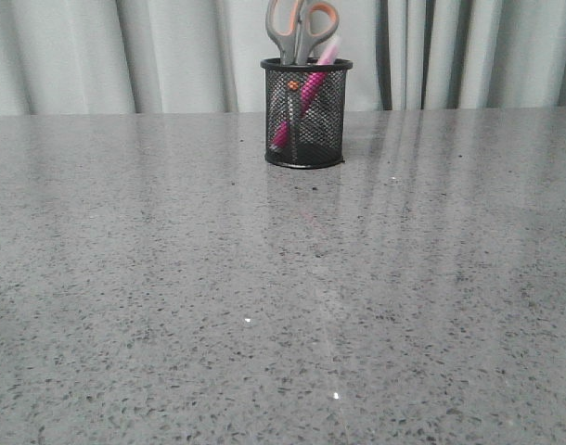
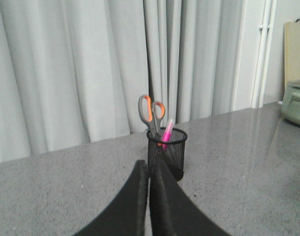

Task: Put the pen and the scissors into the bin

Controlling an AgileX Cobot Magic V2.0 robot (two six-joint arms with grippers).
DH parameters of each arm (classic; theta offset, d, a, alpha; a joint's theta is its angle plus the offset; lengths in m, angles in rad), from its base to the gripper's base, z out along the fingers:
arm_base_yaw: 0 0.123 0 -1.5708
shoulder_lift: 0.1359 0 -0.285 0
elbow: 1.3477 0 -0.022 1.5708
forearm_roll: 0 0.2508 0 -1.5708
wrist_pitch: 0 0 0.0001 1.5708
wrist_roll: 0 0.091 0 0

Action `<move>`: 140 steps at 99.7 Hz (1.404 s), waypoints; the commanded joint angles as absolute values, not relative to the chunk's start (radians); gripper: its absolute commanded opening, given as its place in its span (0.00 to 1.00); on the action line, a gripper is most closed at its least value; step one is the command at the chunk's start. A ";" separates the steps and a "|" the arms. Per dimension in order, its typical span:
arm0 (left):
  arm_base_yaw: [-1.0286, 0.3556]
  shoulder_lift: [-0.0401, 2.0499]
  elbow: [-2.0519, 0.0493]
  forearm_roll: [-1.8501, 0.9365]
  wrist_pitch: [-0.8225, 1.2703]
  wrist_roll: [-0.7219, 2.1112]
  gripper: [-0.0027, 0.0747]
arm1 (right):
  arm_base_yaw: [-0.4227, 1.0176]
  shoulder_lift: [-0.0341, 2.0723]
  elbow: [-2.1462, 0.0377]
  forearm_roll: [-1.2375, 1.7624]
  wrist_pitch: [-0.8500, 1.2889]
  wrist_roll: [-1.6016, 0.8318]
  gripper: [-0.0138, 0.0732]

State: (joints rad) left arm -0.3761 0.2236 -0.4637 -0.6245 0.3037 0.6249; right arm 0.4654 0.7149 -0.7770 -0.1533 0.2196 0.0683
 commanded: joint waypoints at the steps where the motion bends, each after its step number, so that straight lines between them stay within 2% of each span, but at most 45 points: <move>1: -0.374 0.232 -0.462 -0.647 0.226 0.614 0.01 | 0.462 0.557 -0.677 -0.208 0.190 0.064 0.08; 21: -0.374 0.232 -0.437 -0.647 0.226 0.614 0.01 | 0.462 0.269 -0.487 -0.213 0.214 0.064 0.08; 45: -0.374 0.232 -0.437 -0.647 0.223 0.614 0.01 | 0.462 0.044 -0.438 -0.216 0.260 0.064 0.08; 106: -0.374 0.232 -0.430 -0.652 0.223 0.614 0.01 | 0.462 0.008 -0.438 -0.216 0.287 0.064 0.08; 115: -0.374 0.225 -0.417 -0.572 0.225 0.614 0.01 | 0.462 0.008 -0.438 -0.216 0.287 0.064 0.08; 124: -0.368 0.197 -0.381 -0.357 0.166 0.614 0.01 | 0.462 0.008 -0.438 -0.216 0.287 0.064 0.08; 140: -0.291 0.125 -0.185 -0.297 -0.055 0.526 0.01 | 0.462 0.008 -0.438 -0.216 0.287 0.064 0.08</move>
State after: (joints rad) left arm -0.3326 0.1440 -0.2592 -0.3427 0.1287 0.6062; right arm 0.4654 -0.0036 -0.4177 -0.1973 0.3517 0.0683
